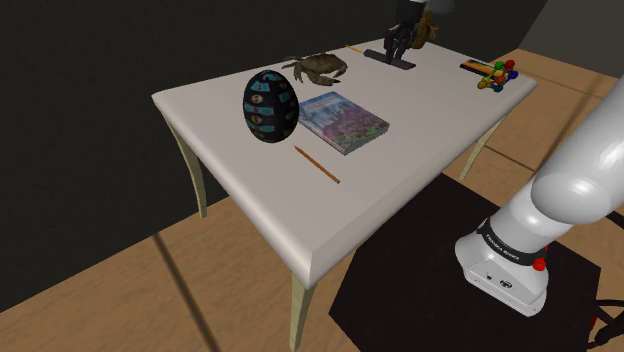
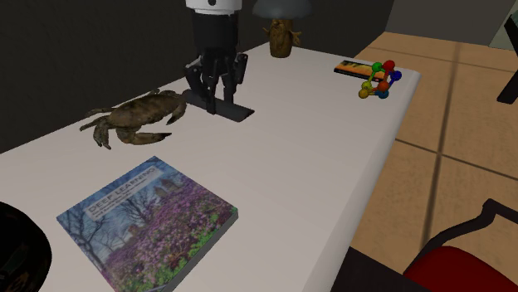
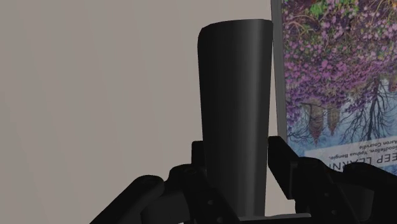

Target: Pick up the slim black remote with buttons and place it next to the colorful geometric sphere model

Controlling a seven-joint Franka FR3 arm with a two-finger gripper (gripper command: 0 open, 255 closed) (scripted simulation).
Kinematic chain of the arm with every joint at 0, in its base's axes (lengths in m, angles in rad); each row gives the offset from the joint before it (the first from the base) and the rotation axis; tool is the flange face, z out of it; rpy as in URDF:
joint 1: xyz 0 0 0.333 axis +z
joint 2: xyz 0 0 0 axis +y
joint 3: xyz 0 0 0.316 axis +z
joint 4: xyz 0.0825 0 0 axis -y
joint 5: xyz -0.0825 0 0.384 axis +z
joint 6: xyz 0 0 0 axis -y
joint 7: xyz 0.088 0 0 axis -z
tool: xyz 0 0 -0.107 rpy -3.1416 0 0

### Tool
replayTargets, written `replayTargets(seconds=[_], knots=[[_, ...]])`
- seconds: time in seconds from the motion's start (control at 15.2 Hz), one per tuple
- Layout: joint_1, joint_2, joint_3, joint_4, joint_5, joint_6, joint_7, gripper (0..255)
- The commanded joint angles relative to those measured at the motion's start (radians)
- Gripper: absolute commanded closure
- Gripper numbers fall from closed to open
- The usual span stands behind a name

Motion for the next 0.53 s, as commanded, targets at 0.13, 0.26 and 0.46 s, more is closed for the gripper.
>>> replayTargets(seconds=[0.13,0.26,0.46], knots=[[0.0,-0.012,-0.001,0.039,-0.004,-0.05,0.005,255],[0.0,-0.014,-0.001,0.064,-0.006,-0.077,0.007,255],[-0.012,-0.024,-0.011,0.076,-0.009,-0.101,-0.011,255]])
